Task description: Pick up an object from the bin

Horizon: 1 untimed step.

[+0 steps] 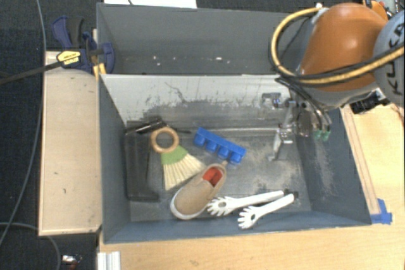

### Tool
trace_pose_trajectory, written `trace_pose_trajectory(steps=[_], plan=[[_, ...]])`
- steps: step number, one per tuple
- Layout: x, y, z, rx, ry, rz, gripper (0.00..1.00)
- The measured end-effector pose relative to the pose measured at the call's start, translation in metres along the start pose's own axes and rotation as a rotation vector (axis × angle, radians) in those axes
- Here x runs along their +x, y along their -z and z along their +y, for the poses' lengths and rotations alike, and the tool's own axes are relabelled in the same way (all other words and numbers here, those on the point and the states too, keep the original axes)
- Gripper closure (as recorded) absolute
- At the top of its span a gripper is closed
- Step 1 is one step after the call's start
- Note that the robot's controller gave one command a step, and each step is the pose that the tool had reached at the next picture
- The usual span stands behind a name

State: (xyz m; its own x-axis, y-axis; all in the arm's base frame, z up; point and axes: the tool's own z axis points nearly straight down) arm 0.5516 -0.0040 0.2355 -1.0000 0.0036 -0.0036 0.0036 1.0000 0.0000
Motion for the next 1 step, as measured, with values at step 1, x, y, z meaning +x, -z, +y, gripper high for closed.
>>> trace_pose_trajectory(steps=[1], plan=[[0.0, 0.0, 0.0, 0.0, 0.0, 0.0, 0.0]])
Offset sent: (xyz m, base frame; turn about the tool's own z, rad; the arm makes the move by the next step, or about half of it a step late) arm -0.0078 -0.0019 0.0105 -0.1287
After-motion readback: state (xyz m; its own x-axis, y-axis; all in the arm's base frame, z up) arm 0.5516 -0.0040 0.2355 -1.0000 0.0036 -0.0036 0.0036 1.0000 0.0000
